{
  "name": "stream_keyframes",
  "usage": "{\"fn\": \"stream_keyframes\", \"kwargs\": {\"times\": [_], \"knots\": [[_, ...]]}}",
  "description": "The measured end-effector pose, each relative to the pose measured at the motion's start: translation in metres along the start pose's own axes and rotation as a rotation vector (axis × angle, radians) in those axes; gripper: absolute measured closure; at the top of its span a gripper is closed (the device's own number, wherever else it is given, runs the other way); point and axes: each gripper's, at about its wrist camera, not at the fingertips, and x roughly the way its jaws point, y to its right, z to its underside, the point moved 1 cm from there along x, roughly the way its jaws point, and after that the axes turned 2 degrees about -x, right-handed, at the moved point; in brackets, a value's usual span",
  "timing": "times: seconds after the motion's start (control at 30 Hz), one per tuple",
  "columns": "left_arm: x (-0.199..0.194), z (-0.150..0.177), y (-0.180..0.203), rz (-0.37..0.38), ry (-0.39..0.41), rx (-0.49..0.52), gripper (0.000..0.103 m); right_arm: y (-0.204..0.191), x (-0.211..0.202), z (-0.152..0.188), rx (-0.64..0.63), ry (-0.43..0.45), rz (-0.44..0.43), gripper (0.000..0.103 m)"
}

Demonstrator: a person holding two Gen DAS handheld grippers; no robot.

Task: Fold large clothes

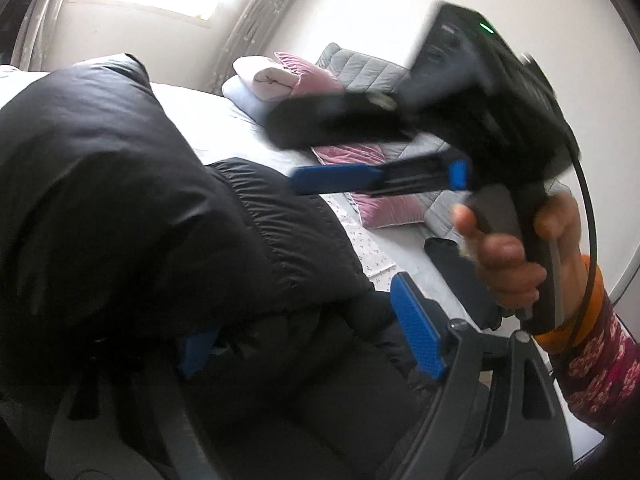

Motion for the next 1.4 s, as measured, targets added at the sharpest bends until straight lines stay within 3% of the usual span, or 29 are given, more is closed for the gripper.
{"fn": "stream_keyframes", "kwargs": {"times": [0.1,0.13,0.2,0.23,0.27,0.33,0.57,0.67,0.77,0.8,0.87,0.93,1.07,1.17,1.2,1.23,1.27,1.4], "knots": [[-0.004,0.003,-0.004,0.013,0.011,-0.010,0.022,-0.006,0.028,-0.010,0.021,-0.062,-0.069,0.026],[-0.005,0.003,-0.005,0.016,0.014,-0.012,0.022,-0.008,0.036,-0.012,0.025,-0.081,-0.095,0.033],[-0.009,0.004,-0.008,0.015,0.016,-0.010,0.022,-0.012,0.052,-0.012,0.019,-0.127,-0.132,0.062],[-0.010,0.005,-0.010,0.008,0.011,-0.010,0.022,-0.014,0.059,-0.012,0.001,-0.149,-0.136,0.085],[-0.011,0.006,-0.012,0.007,0.003,-0.013,0.022,-0.013,0.060,-0.011,-0.012,-0.156,-0.134,0.095],[-0.008,0.008,-0.007,0.001,-0.007,-0.016,0.022,-0.015,0.059,-0.009,-0.057,-0.146,-0.102,0.099],[-0.040,0.018,-0.013,-0.020,0.026,-0.029,0.021,0.037,0.010,-0.007,0.066,-0.008,-0.080,0.101],[-0.048,0.022,-0.019,-0.057,0.049,-0.028,0.021,0.065,-0.009,-0.002,0.107,0.021,-0.028,0.101],[-0.050,0.020,-0.034,-0.064,0.061,-0.086,0.021,0.064,-0.017,0.008,0.085,0.023,-0.013,0.093],[-0.049,0.020,-0.036,-0.057,0.065,-0.105,0.021,0.059,-0.015,0.008,0.082,0.014,-0.022,0.087],[-0.045,0.021,-0.036,-0.047,0.080,-0.128,0.021,0.035,-0.004,0.005,0.040,-0.008,-0.023,0.038],[-0.036,0.024,-0.031,-0.043,0.087,-0.127,0.021,0.009,0.007,0.003,-0.024,-0.013,-0.026,0.028],[-0.039,0.029,-0.029,-0.049,0.073,-0.112,0.021,-0.036,0.052,-0.001,-0.093,-0.085,-0.047,0.028],[-0.051,0.032,-0.031,-0.057,0.063,-0.106,0.021,-0.052,0.098,-0.002,-0.130,-0.158,0.049,0.030],[-0.057,0.034,-0.031,-0.061,0.058,-0.103,0.021,-0.052,0.110,0.001,-0.128,-0.185,0.071,0.035],[-0.062,0.037,-0.033,-0.066,0.048,-0.104,0.021,-0.050,0.118,0.002,-0.126,-0.199,0.073,0.066],[-0.067,0.038,-0.034,-0.077,0.043,-0.101,0.021,-0.049,0.121,0.002,-0.121,-0.209,0.065,0.090],[-0.097,0.040,-0.039,-0.105,0.061,-0.079,0.021,-0.033,0.092,-0.008,-0.051,-0.104,-0.013,0.097]]}}
